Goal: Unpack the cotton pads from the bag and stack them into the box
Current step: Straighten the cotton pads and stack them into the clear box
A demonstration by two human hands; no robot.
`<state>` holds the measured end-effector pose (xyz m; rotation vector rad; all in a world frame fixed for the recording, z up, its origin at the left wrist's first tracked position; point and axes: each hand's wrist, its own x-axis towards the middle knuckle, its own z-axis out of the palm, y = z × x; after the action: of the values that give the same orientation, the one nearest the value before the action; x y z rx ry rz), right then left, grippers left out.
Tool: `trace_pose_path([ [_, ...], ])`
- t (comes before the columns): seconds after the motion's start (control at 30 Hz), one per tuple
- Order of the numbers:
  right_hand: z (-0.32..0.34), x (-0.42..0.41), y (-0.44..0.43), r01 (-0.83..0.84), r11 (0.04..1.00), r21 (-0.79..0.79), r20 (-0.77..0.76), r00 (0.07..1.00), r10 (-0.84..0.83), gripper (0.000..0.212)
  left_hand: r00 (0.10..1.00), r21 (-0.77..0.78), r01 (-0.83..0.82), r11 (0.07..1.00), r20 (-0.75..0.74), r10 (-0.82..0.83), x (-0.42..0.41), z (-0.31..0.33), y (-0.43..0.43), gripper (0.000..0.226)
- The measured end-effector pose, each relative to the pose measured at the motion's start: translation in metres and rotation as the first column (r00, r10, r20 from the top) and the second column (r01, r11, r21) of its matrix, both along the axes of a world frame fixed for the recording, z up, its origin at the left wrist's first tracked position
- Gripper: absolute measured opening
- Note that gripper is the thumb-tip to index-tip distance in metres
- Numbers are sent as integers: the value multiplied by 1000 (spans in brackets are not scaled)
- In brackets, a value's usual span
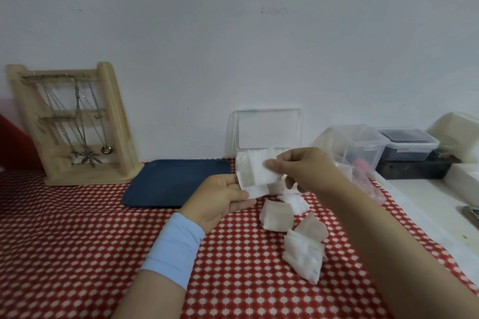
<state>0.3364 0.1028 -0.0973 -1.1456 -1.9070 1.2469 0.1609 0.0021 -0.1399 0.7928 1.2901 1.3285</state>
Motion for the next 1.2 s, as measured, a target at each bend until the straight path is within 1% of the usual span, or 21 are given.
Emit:
trace_pose_path([
  [0.1, -1, -5, -7, -84, 996, -29, 47, 995, 85, 29, 998, 18, 46, 999, 39, -47, 1, 2, 0, 36],
  [0.2, -7, -8, -7, -67, 998, -5, 92, 994, 67, 33, 997, 35, 72, 997, 15, -73, 3, 5, -2, 37],
  [0.27, -8, -9, -6, -46, 999, 26, 126, 991, 43, 32, 996, 39, 91, 995, 7, -91, 4, 8, -4, 36],
  [0.33, -10, -9, -6, -30, 998, 56, 154, 988, 21, 30, 993, 43, 103, 994, 54, -105, 5, 10, -3, 34],
  [0.4, -10, -10, -6, -30, 997, 78, 176, 984, 16, 29, 985, 42, 93, 995, 142, -98, 6, 12, -3, 33],
  [0.43, -10, -10, -7, -38, 996, 86, 195, 981, 21, 29, 988, 39, 89, 995, 127, -93, 7, 12, -3, 32],
  [0.5, -9, -10, -8, -68, 991, 112, 262, 964, 36, 30, 998, 21, 56, 998, -24, -55, 8, 9, -3, 28],
  [0.53, -8, -9, -7, -89, 987, 131, 315, 948, 44, 29, 996, 12, 19, 1000, -83, -17, 7, 6, -2, 26],
  [0.6, -8, -5, -2, -163, 971, 173, 459, 886, 67, 28, 987, -6, -74, 997, -141, 73, 2, 2, -1, 22],
  [0.67, -14, -1, 2, -279, 938, 205, 633, 769, 91, 26, 972, -12, -144, 990, -188, 139, -5, 2, -1, 18],
  [0.7, -17, -1, 1, -335, 921, 201, 706, 701, 100, 30, 967, -14, -162, 987, -203, 156, -9, 2, -3, 16],
  [0.73, -19, -1, 0, -372, 909, 185, 749, 653, 115, 36, 965, -12, -172, 985, -205, 166, -13, 2, -4, 14],
  [0.77, -21, -2, -1, -391, 905, 170, 761, 635, 131, 39, 964, -10, -176, 984, -203, 170, -15, 2, -5, 13],
  [0.8, -21, -3, -1, -396, 904, 163, 753, 641, 145, 40, 964, -9, -176, 984, -204, 170, -16, 2, -6, 13],
  [0.93, -16, 1, 2, -347, 926, 151, 665, 728, 164, 37, 948, -16, -175, 984, -272, 164, -12, 2, -5, 12],
  [1.0, -14, 4, 2, -317, 935, 161, 641, 753, 145, 40, 948, -18, -155, 988, -283, 143, -8, 3, -5, 13],
  [1.03, -13, 5, 2, -314, 934, 170, 645, 752, 135, 40, 948, -19, -143, 990, -290, 131, -5, 3, -4, 13],
  [1.13, -12, 4, -1, -386, 904, 184, 722, 677, 142, 38, 939, -15, -129, 992, -323, 117, -2, 2, -4, 12],
  [1.2, -12, 3, -5, -439, 887, 145, 780, 602, 170, 44, 931, -15, -133, 991, -344, 120, -3, 1, -3, 12],
])
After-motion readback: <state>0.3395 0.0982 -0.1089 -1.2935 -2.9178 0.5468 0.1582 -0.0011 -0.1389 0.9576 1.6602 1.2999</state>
